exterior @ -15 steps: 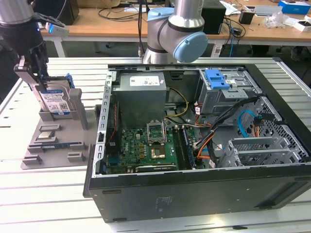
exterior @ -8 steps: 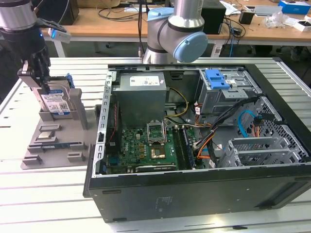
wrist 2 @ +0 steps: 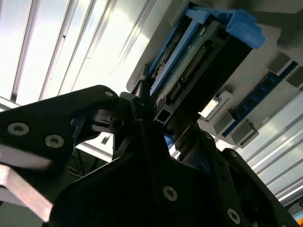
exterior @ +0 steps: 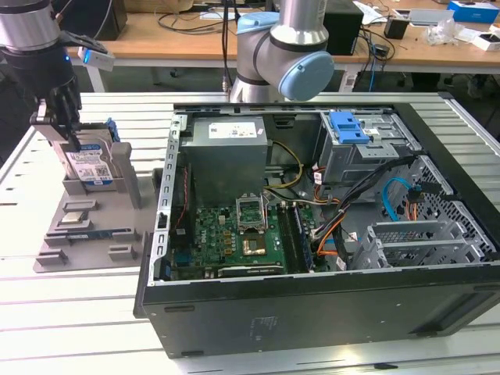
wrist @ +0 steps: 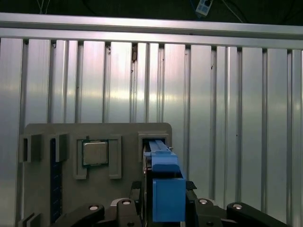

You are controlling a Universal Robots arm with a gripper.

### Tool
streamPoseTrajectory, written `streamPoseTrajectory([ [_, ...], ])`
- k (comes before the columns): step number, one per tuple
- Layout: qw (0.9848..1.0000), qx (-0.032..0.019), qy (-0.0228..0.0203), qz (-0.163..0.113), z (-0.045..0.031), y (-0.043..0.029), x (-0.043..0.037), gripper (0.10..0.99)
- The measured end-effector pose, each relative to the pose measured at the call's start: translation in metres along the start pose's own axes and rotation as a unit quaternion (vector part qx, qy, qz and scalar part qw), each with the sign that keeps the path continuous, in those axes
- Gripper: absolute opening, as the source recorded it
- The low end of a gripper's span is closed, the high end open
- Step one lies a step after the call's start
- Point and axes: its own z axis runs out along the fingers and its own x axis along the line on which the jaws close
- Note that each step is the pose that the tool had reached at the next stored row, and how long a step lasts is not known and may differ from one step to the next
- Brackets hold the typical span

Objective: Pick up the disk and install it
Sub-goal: 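Pick up the disk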

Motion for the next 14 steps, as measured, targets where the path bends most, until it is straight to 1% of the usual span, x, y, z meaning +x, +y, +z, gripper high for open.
streamPoseTrajectory([
  [2, 1.0, 0.0, -0.0002, 0.0, 0.0001, 0.0, 0.0, 0.4],
  [3, 1.0, 0.0, -0.0001, 0.0, 0.0001, 0.0, 0.0, 0.369],
  [14, 1.0, 0.0, -0.0001, 0.0, 0.0006, -0.0001, 0.0, 0.369],
])
